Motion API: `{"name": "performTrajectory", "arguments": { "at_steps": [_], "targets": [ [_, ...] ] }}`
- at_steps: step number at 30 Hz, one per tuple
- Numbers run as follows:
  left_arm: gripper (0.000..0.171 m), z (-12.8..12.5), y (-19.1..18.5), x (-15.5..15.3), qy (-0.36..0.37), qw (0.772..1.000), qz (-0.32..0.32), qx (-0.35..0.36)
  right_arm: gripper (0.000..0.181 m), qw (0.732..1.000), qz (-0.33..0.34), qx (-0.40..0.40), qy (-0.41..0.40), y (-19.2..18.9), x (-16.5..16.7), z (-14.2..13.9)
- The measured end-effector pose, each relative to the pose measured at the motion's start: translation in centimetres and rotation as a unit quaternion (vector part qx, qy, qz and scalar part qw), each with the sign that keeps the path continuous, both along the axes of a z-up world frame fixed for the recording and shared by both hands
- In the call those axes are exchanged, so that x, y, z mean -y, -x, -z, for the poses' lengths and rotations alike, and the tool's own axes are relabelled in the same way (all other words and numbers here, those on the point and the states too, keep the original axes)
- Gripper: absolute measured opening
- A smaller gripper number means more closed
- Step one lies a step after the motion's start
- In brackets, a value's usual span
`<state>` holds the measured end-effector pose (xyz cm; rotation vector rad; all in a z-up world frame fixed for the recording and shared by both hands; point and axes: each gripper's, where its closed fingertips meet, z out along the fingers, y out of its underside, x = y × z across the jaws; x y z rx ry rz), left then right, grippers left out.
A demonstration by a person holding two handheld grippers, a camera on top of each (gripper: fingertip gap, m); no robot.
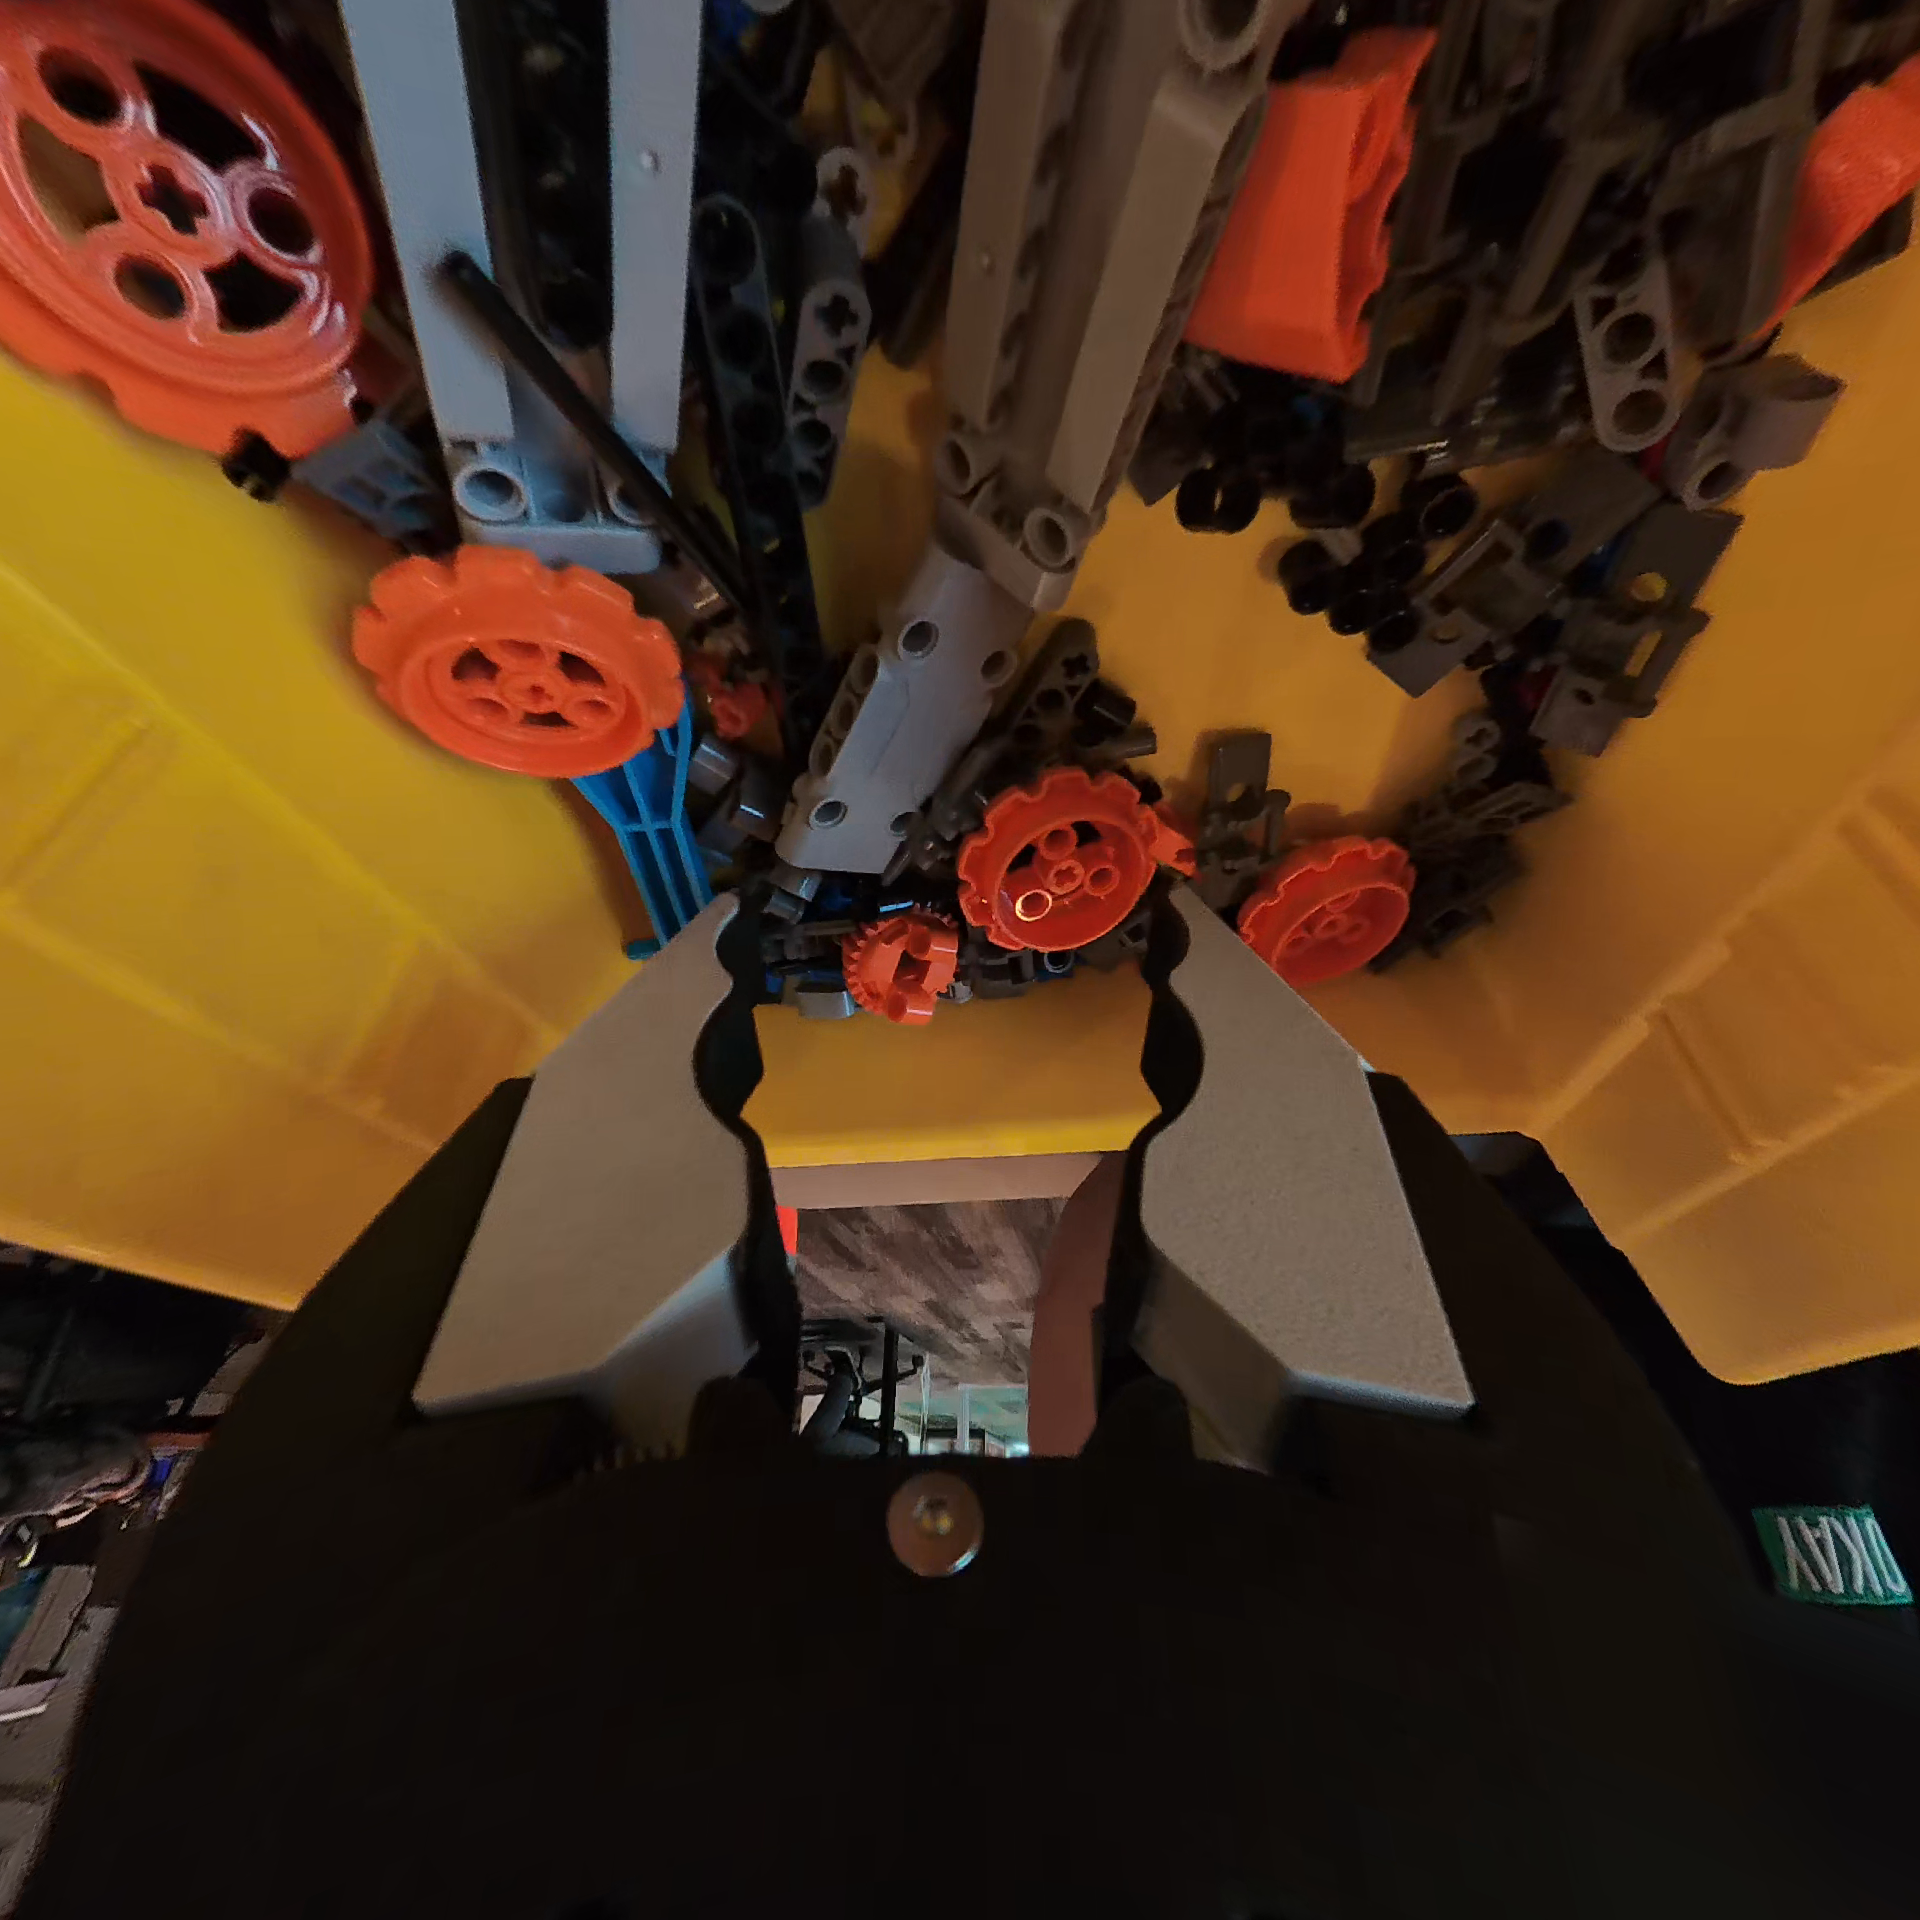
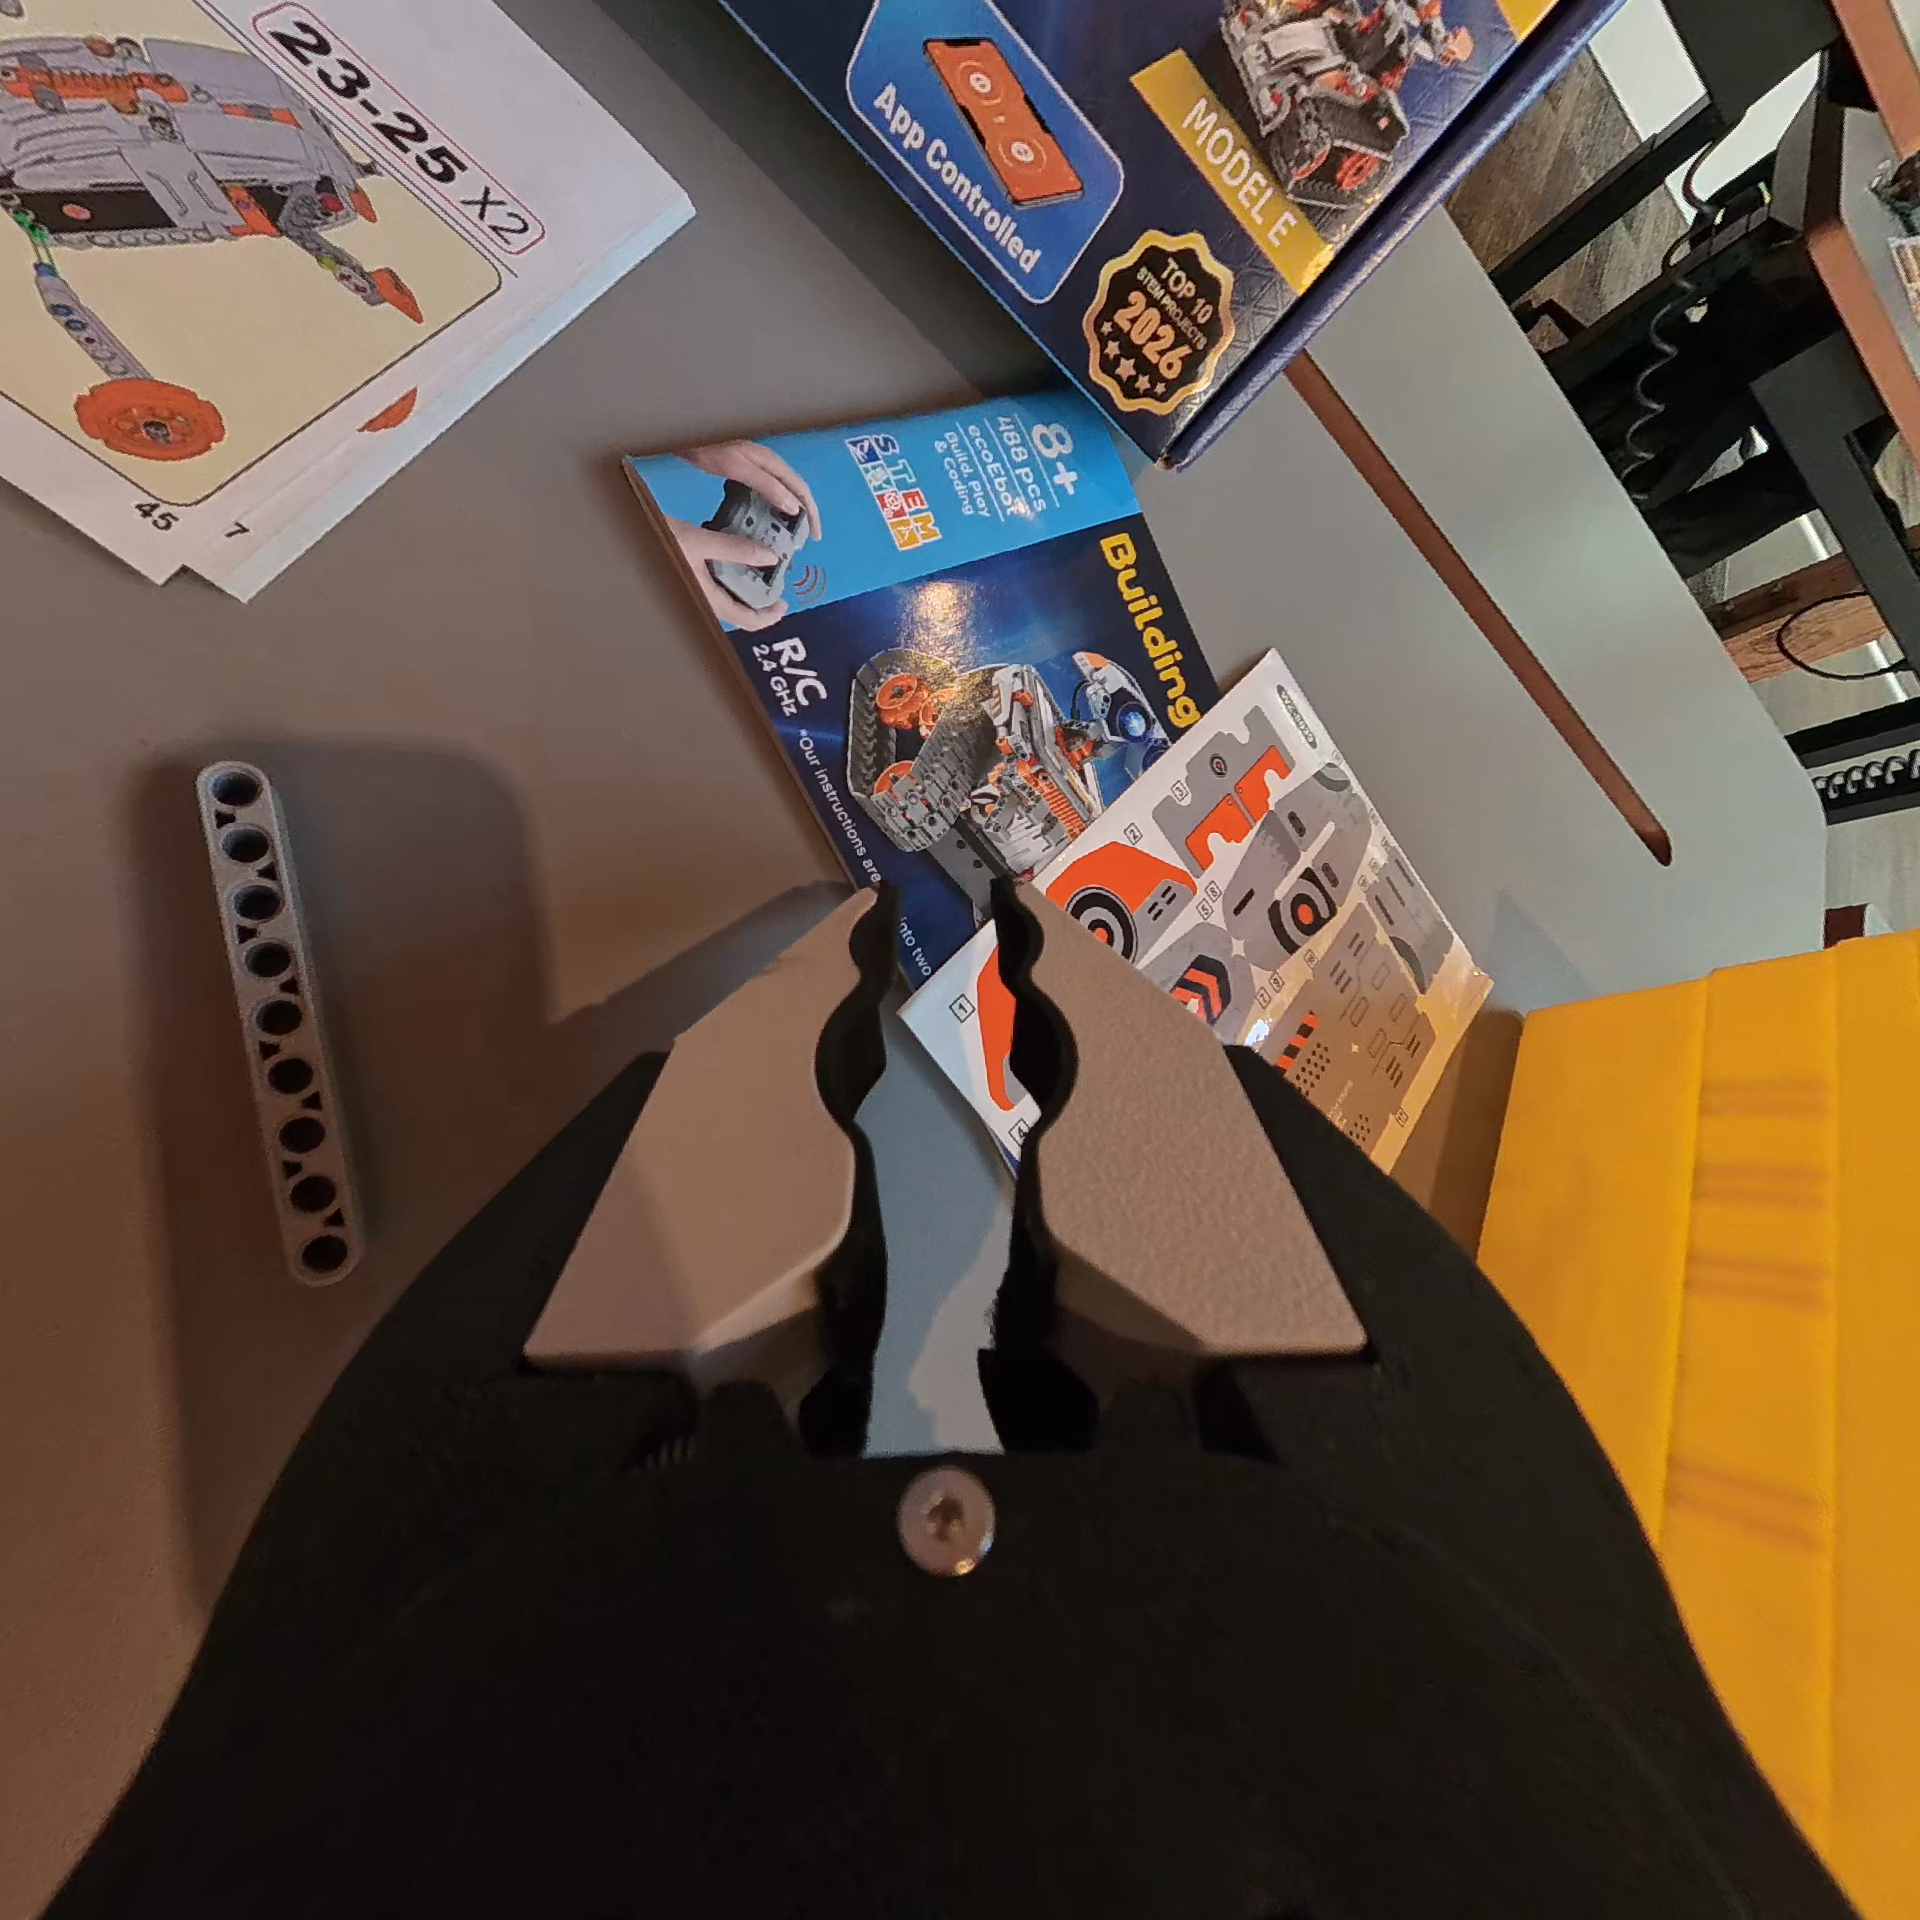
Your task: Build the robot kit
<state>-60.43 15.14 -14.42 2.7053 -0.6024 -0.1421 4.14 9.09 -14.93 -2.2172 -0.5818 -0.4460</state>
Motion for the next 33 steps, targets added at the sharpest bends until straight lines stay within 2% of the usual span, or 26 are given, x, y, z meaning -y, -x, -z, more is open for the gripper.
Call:
{"name": "performTrajectory", "arguments": {
  "at_steps": [21, 26, 27, 28, 33],
  "targets": [
    [0.075, 1.2, 0.5, 1.1, 0.052, 0.999, -0.012, -0.01, 0.017, 1.0, -0.006, 0.003, -0.001, 0.2, 0.1, -0.2],
    [0.07, 1.3, 0.2, 1.0, 0.055, 0.999, 0.0, -0.004, 0.017, 1.0, -0.007, 0.003, 0.0, 0.3, 0.1, -0.1],
    [0.058, 1.2, 0.3, 0.6, 0.046, 0.999, 0.005, -0.005, 0.017, 1.0, -0.007, 0.004, 0.001, 0.3, 0.1, -0.1],
    [0.055, 1.2, 0.5, 0.1, 0.035, 0.999, 0.009, -0.01, 0.017, 1.0, -0.008, 0.004, 0.001, 0.3, 0.1, -0.1],
    [0.055, 1.1, 0.9, -0.8, 0.02, 1.0, -0.007, -0.002, 0.017, 1.0, -0.008, 0.003, 0.001, 0.3, 0.1, -0.1]
  ]
}}
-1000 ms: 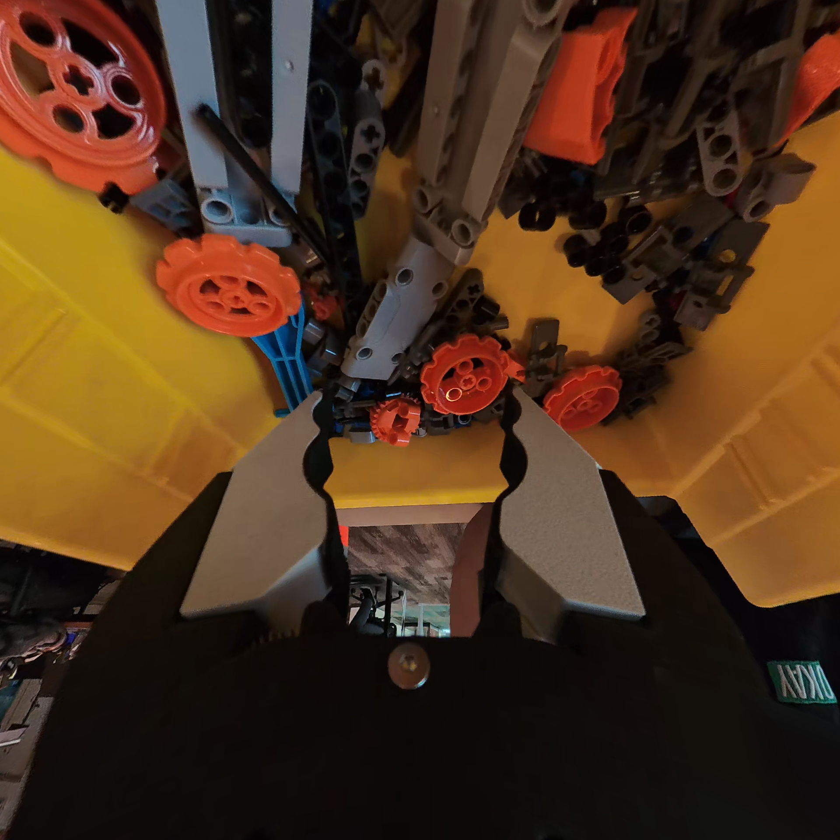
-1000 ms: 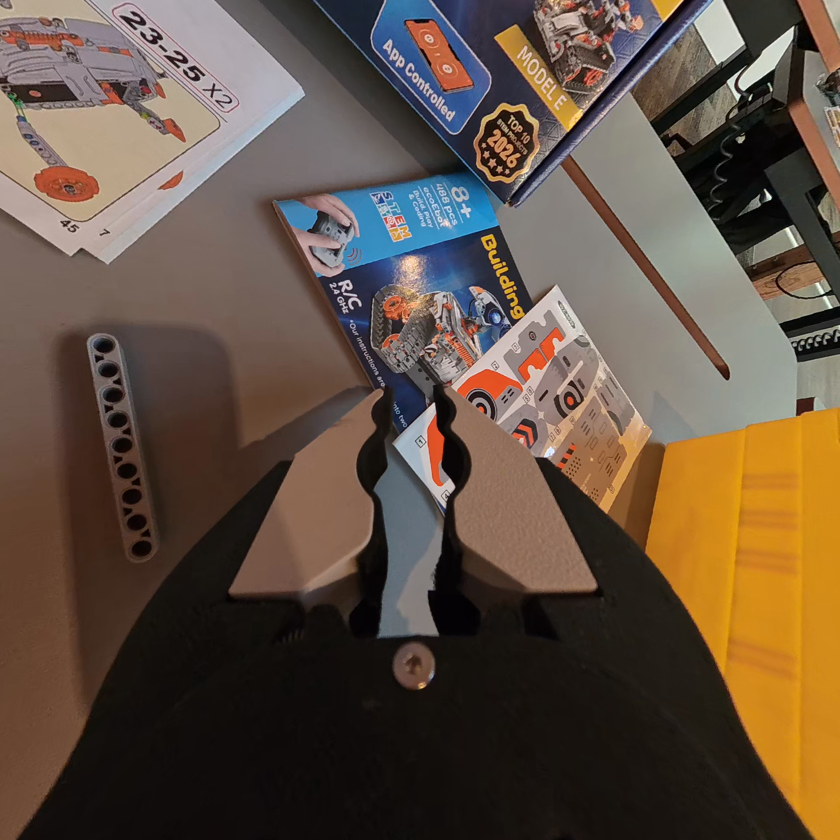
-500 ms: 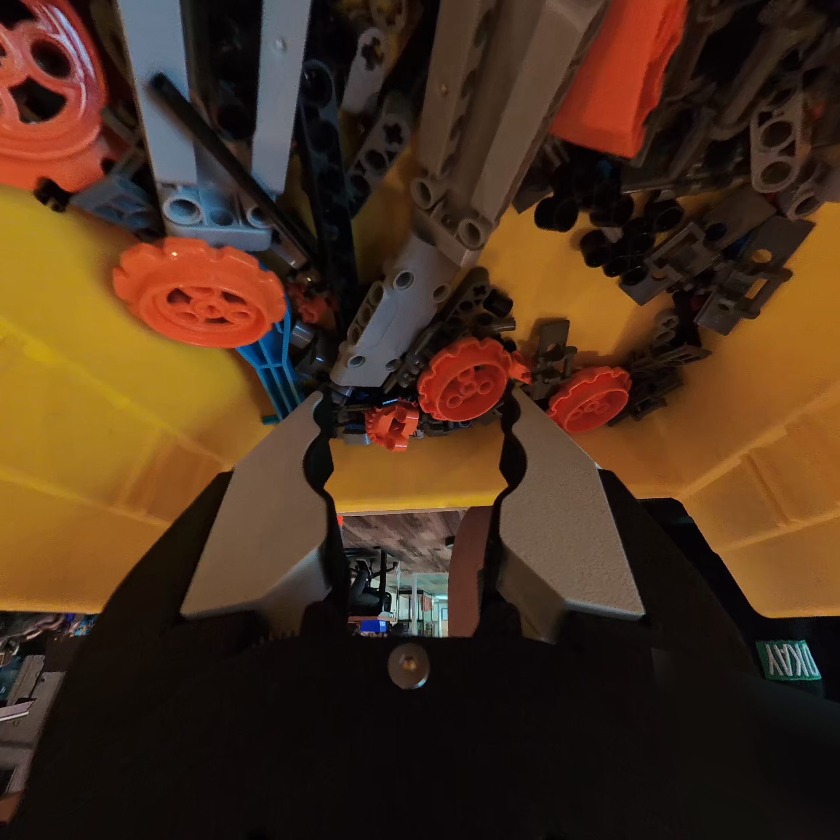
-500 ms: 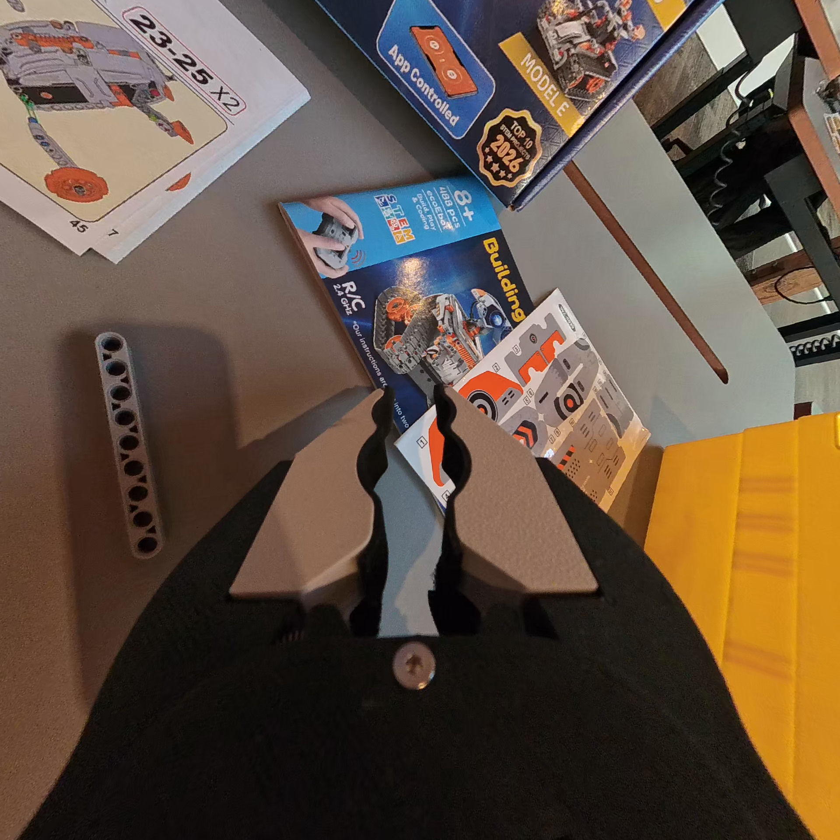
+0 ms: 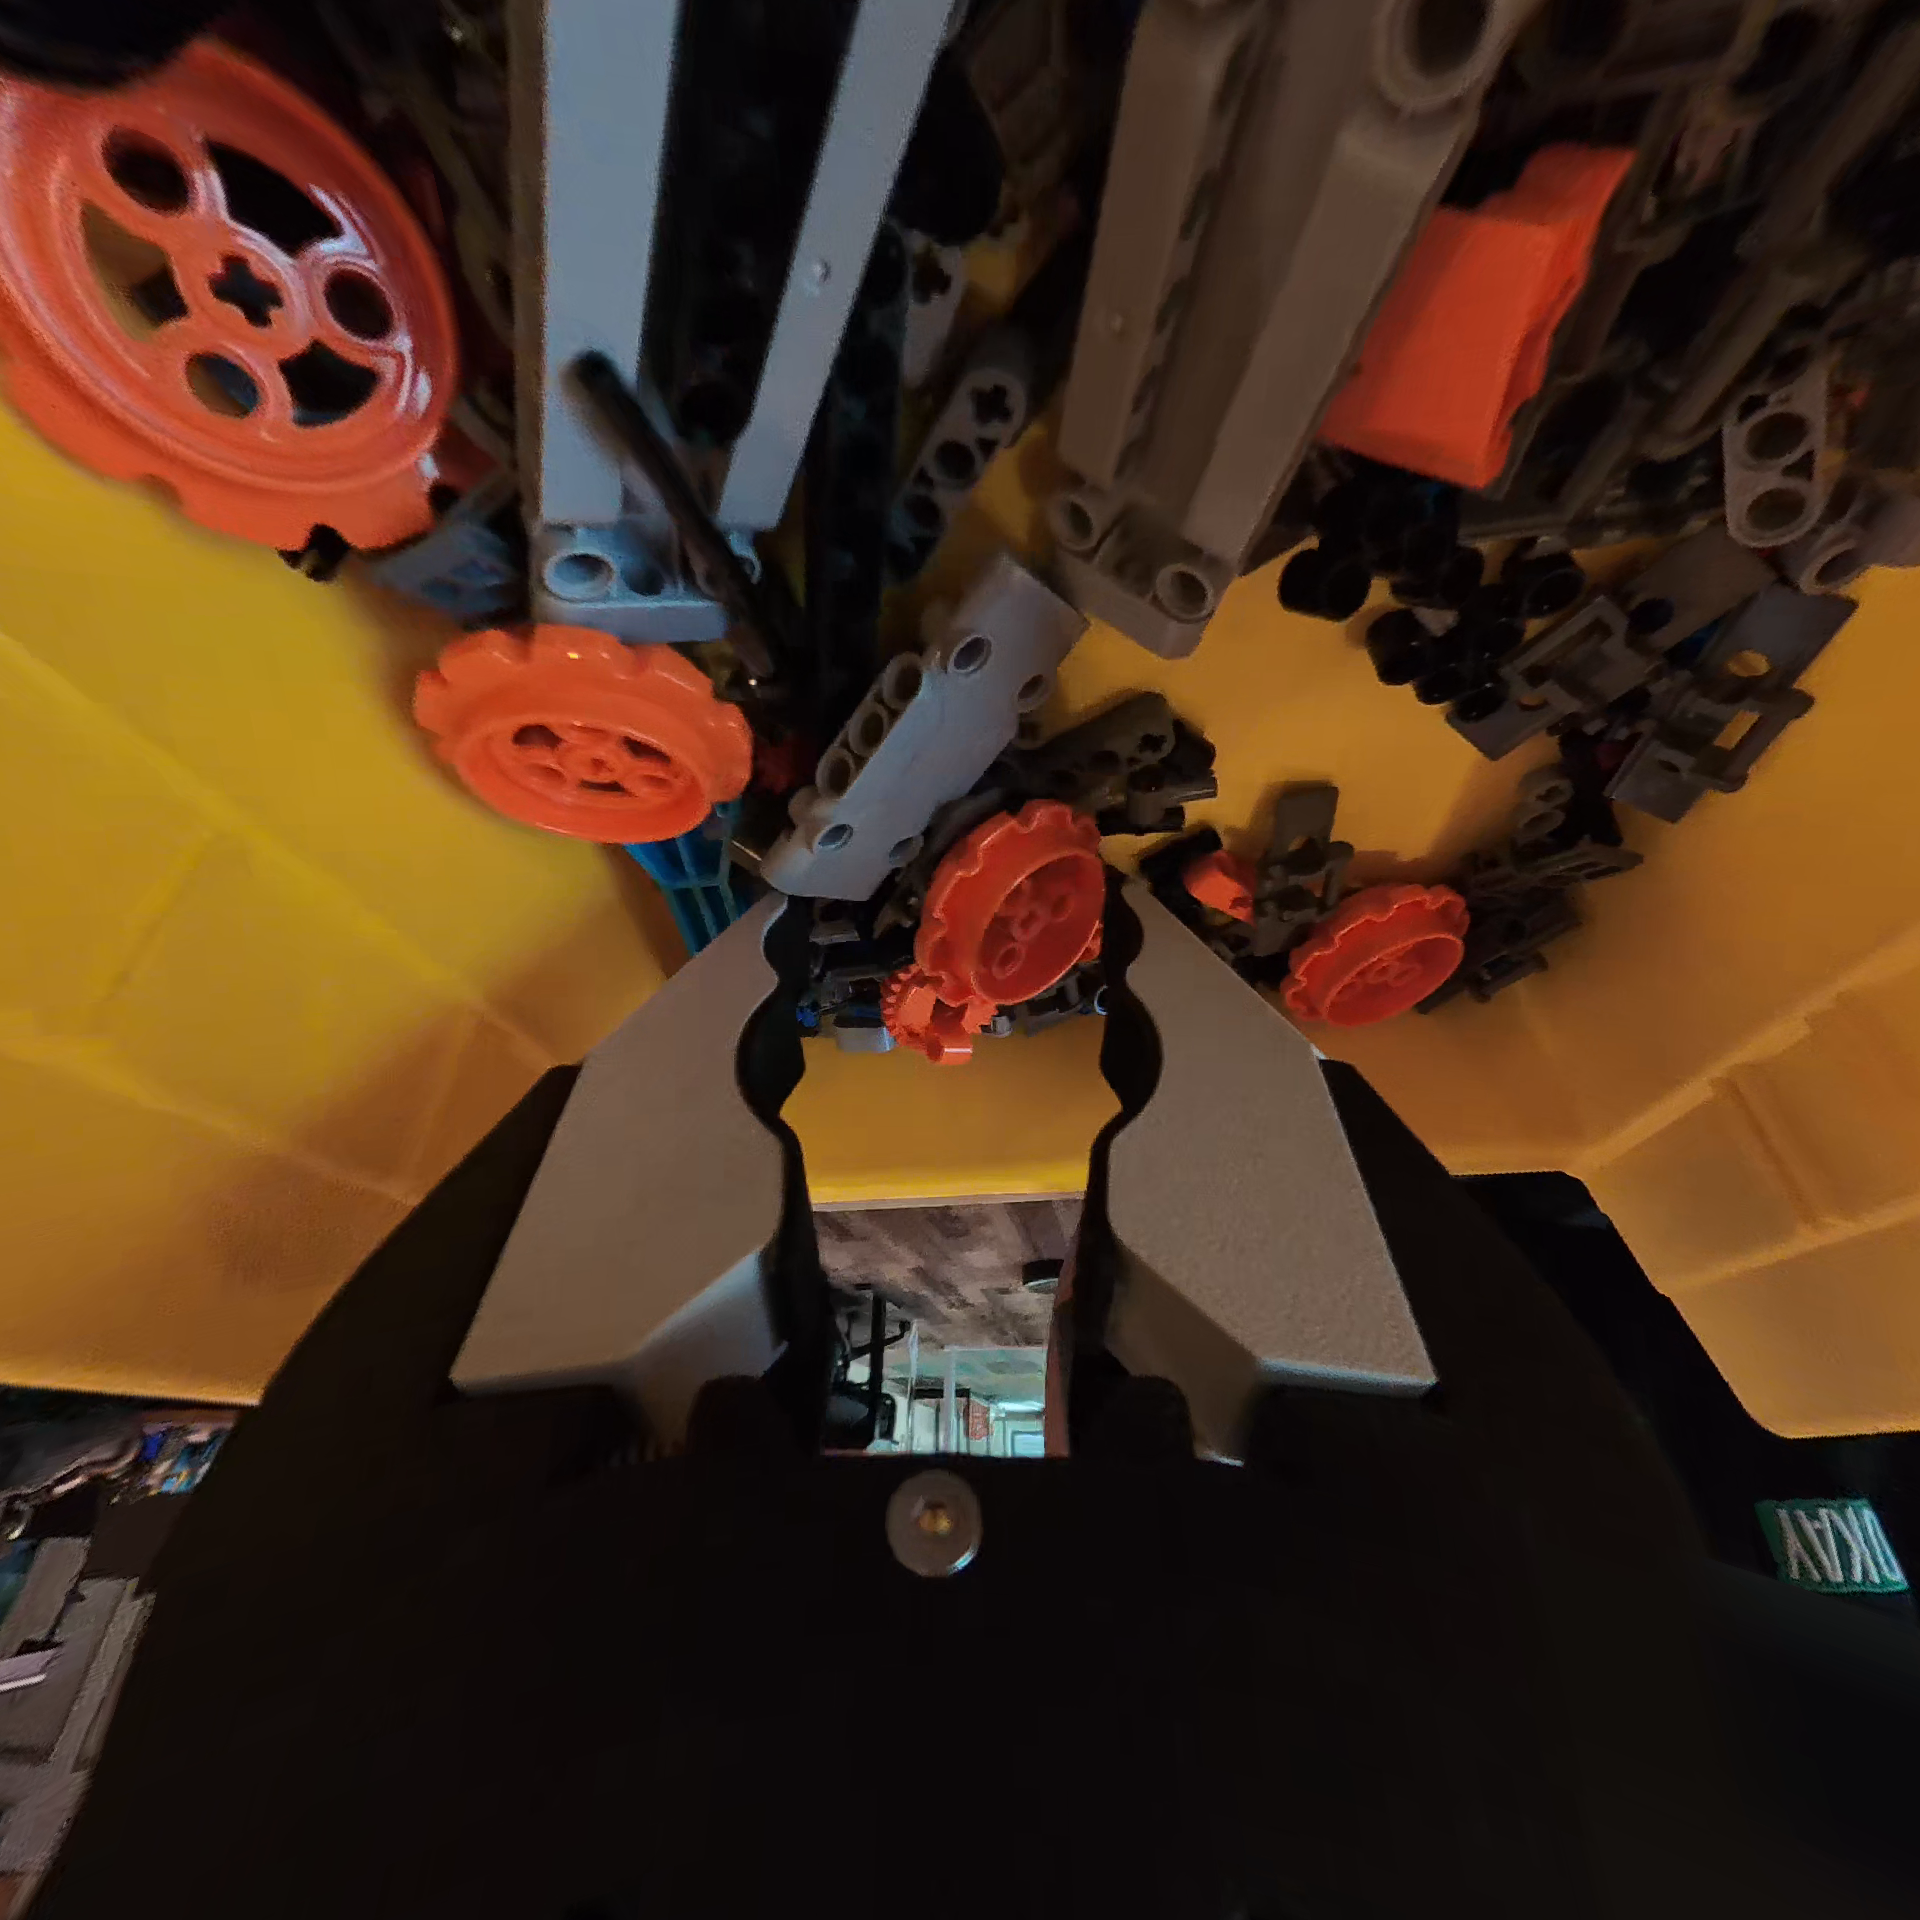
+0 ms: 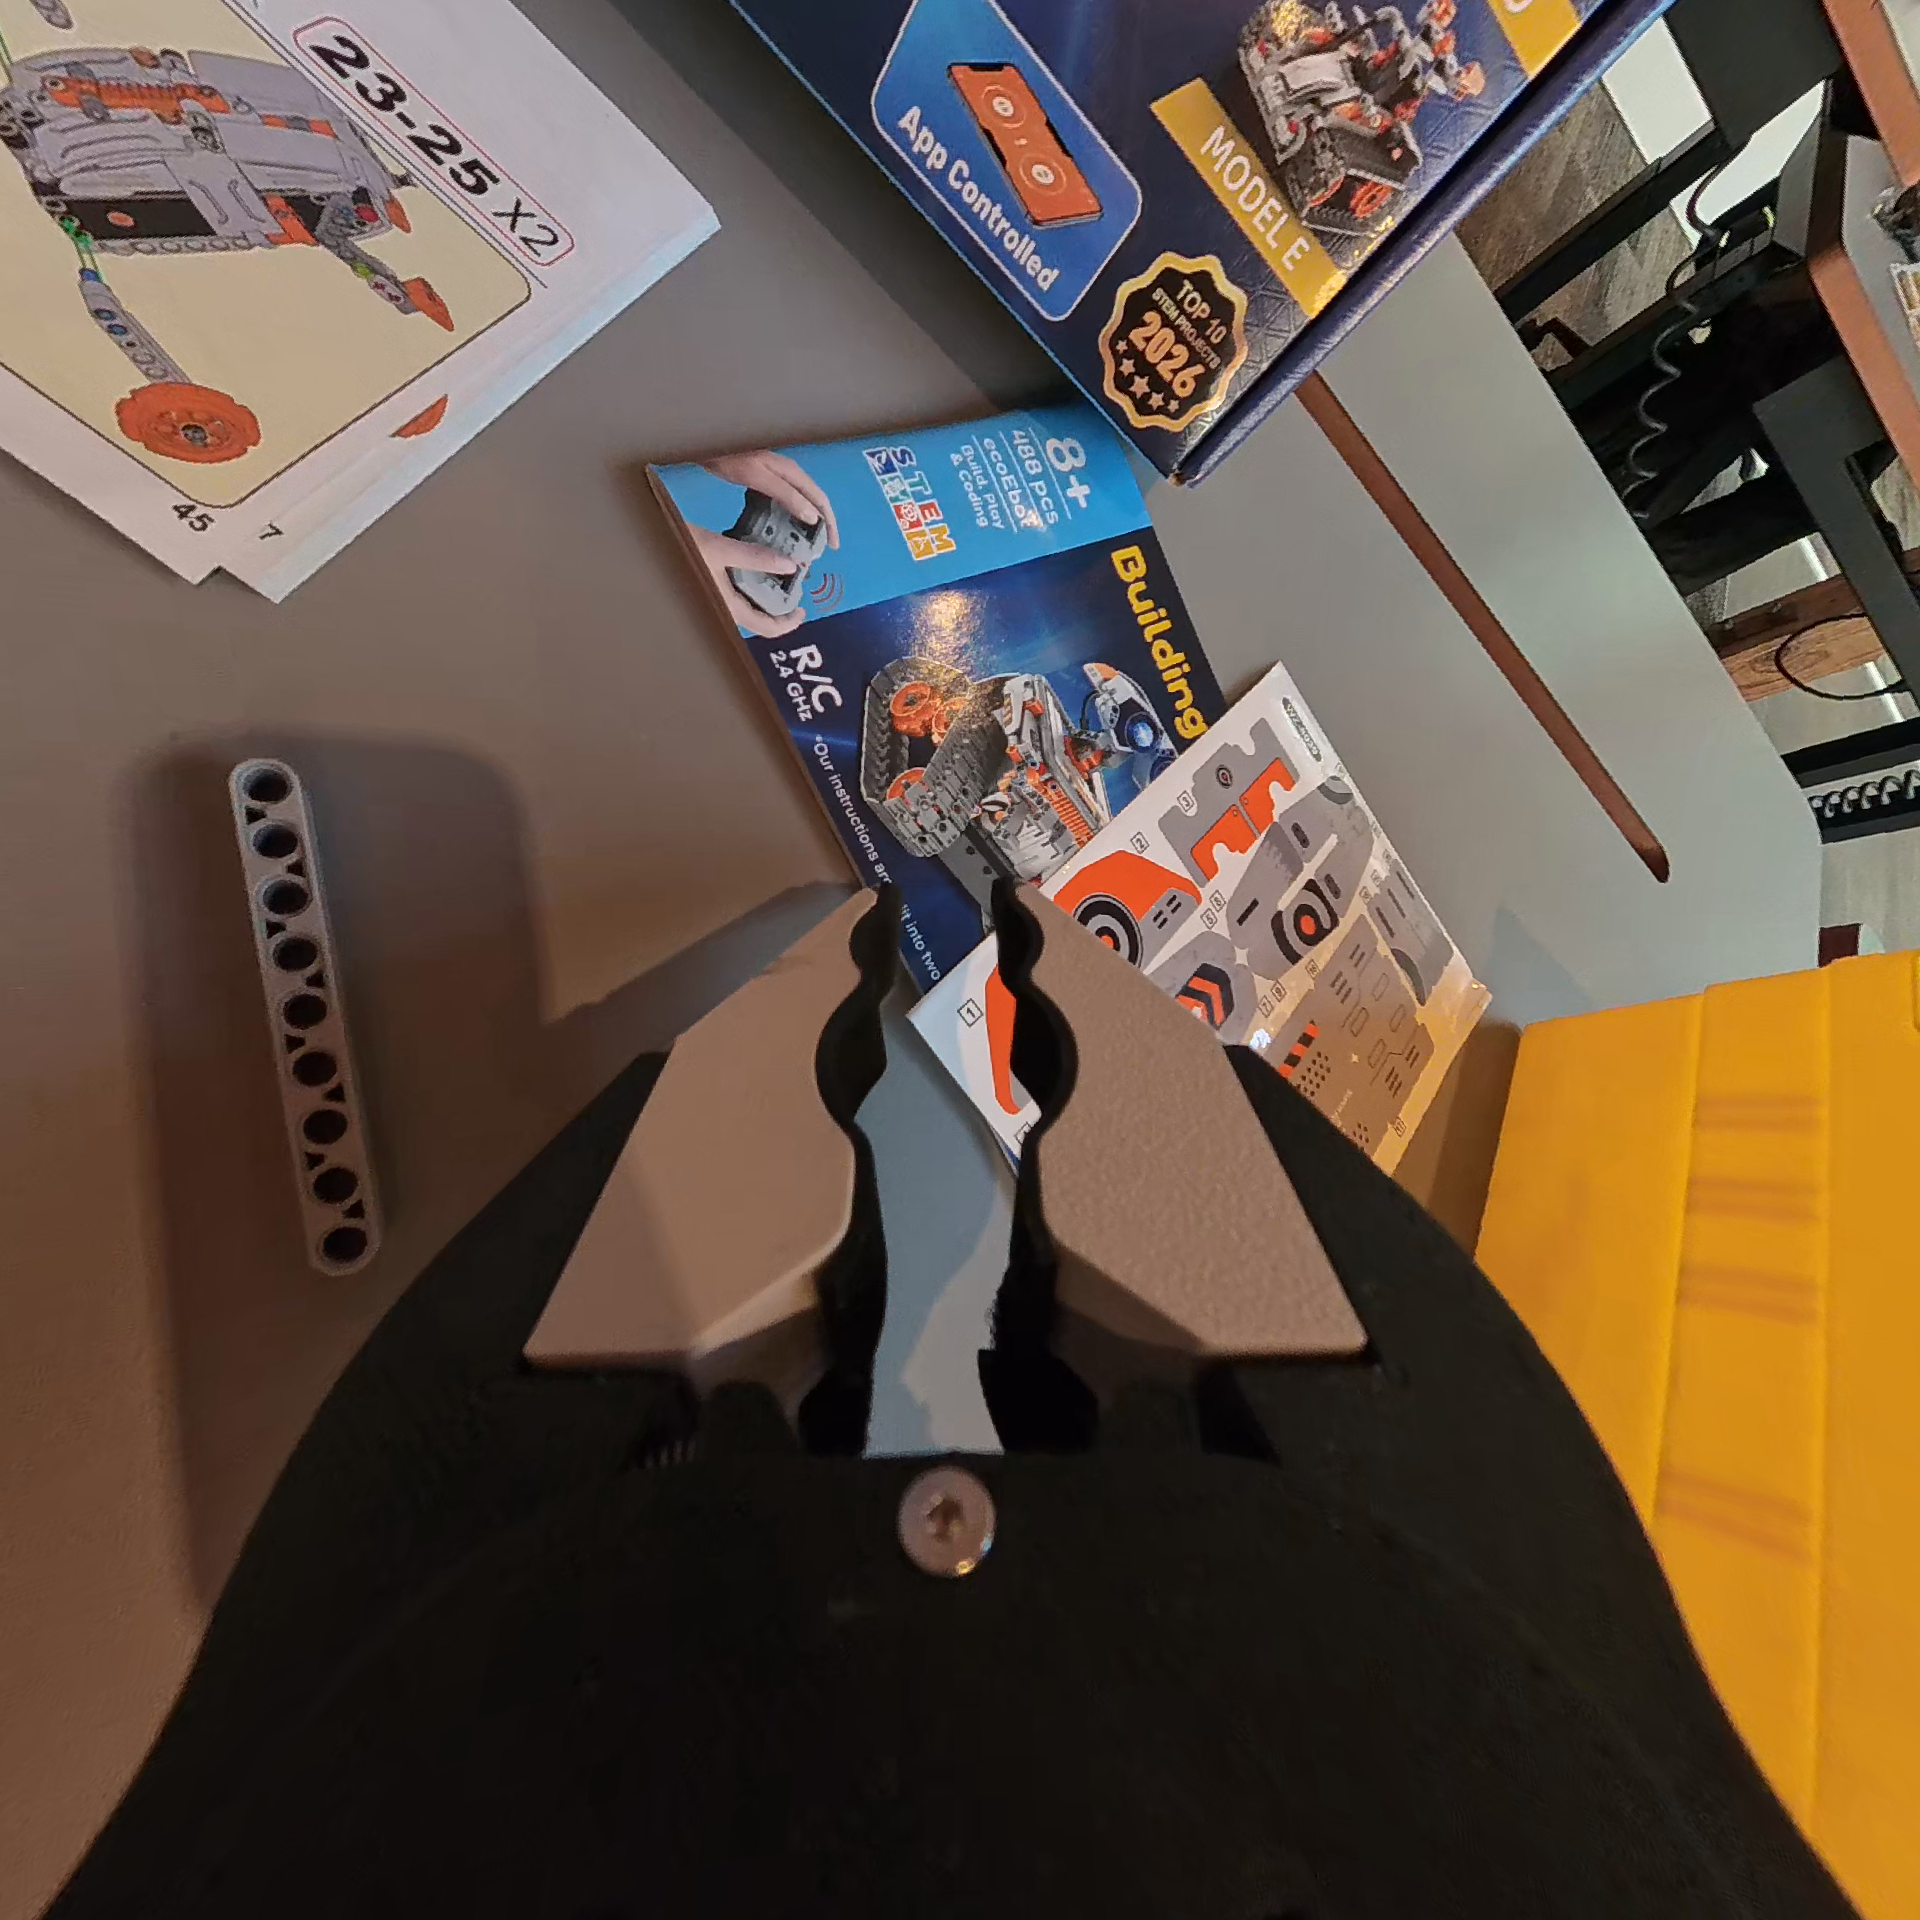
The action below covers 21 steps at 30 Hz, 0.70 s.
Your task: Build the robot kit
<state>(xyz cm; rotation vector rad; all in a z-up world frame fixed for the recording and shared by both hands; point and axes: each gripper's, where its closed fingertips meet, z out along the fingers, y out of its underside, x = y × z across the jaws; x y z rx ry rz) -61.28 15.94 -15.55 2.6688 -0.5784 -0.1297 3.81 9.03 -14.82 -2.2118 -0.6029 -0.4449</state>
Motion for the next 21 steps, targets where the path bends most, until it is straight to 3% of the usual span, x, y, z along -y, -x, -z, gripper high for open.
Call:
{"name": "performTrajectory", "arguments": {
  "at_steps": [2, 7, 10, 13, 17, 21],
  "targets": [
    [0.05, -0.2, 0.2, -0.4, -0.011, 1.0, -0.004, 0.0, 0.017, 1.0, 0.0, 0.001, 0.003, 0.0, 0.0, 0.1],
    [0.014, -1.5, 0.5, -3.4, -0.099, 0.995, -0.009, 0.002, 0.017, 1.0, -0.001, 0.001, 0.003, 0.0, 0.0, 0.2],
    [0.033, -2.3, -0.3, -3.6, -0.12, 0.992, -0.028, 0.025, 0.017, 1.0, 0.0, 0.001, 0.004, 0.0, 0.0, 0.2],
    [0.031, -2.6, -2.1, -1.7, -0.09, 0.994, -0.006, 0.068, 0.017, 1.0, 0.0, 0.0, 0.003, 0.0, 0.0, 0.2],
    [0.019, -1.3, -3.4, 1.7, 0.003, 0.995, 0.068, 0.077, 0.017, 1.0, -0.002, 0.001, 0.005, 0.1, 0.0, 0.2],
    [0.021, -0.4, -3.9, 1.2, 0.012, 0.992, 0.109, 0.063, 0.017, 1.0, -0.002, 0.001, 0.005, 0.0, 0.0, 0.2]
  ]
}}
